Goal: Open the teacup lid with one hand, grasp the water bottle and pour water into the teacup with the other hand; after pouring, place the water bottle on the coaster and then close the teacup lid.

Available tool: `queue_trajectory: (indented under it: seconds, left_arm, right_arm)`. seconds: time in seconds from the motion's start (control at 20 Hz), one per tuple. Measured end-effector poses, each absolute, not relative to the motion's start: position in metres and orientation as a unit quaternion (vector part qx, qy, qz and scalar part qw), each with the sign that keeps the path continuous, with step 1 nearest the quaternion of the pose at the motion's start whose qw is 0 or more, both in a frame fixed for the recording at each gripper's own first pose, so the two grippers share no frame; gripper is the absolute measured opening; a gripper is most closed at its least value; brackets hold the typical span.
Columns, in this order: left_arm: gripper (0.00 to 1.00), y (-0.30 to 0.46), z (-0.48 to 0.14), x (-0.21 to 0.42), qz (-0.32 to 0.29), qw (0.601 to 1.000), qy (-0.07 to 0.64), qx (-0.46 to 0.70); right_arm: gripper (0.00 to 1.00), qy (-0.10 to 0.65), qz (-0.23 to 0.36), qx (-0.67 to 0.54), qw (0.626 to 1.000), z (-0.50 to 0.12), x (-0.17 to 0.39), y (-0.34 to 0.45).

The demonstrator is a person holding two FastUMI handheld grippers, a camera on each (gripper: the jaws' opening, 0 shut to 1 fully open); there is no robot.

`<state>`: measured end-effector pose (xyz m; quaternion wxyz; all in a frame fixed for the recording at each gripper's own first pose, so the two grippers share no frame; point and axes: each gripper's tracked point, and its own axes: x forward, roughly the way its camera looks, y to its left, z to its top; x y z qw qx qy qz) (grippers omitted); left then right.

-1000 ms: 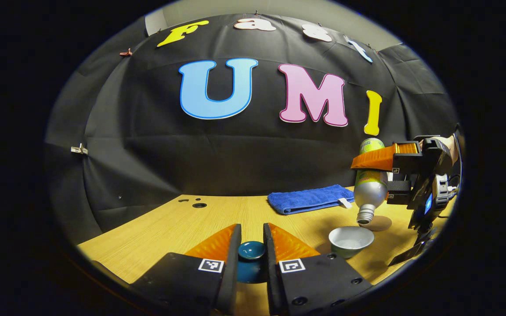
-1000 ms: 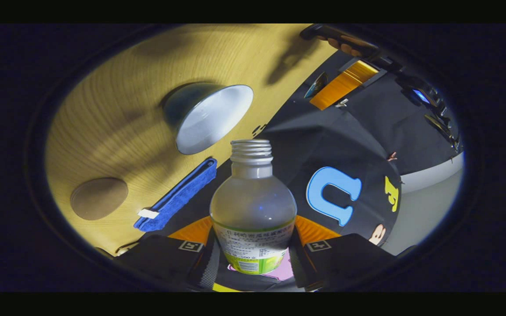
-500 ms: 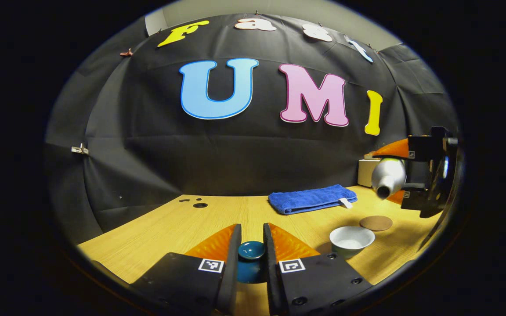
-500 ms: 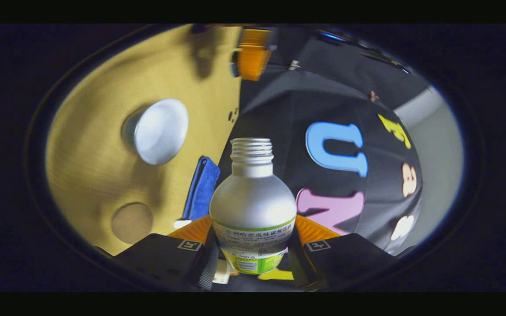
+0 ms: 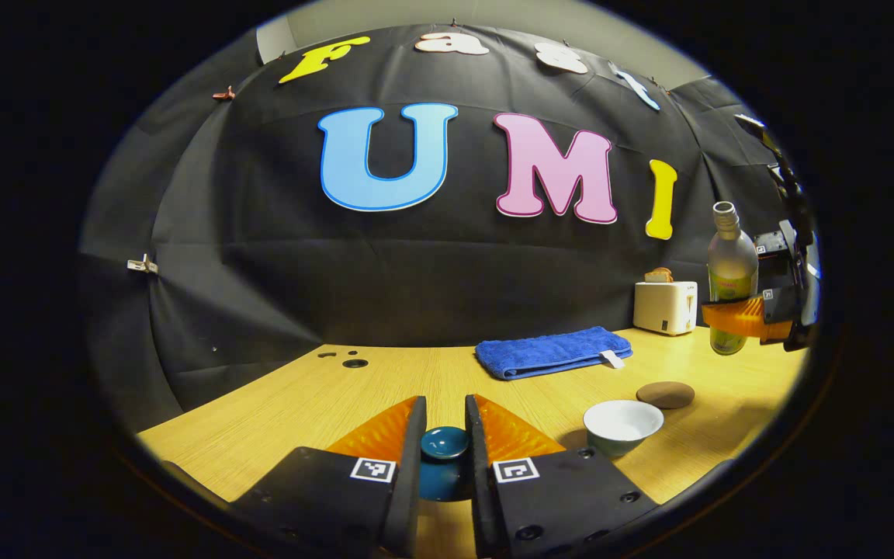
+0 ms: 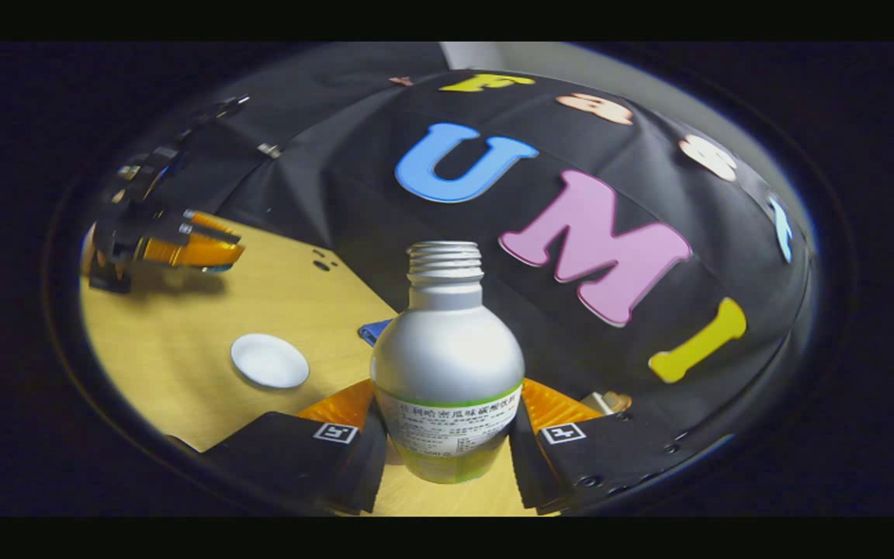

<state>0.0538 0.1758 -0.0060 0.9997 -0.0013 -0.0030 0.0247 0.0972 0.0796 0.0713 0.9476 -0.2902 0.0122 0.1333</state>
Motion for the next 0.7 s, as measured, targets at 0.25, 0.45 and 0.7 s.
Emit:
queue_trajectory:
  seconds: [0.25, 0.45, 0.7]
  left_arm:
    - [0.31, 0.178, -0.006, 0.054, 0.03, 1.0, -0.003, -0.001]
    - [0.32, 0.178, -0.006, 0.053, 0.031, 1.0, -0.003, -0.001]
    - [0.31, 0.178, -0.006, 0.054, 0.031, 1.0, -0.003, -0.001]
  right_arm:
    - [0.7, 0.036, 0.155, -0.155, 0.975, 0.07, 0.093, 0.07]
    - [0.7, 0.02, 0.169, -0.042, 0.984, 0.085, 0.096, 0.075]
    - [0.71, -0.001, 0.148, -0.004, 0.989, 0.081, 0.136, 0.069]
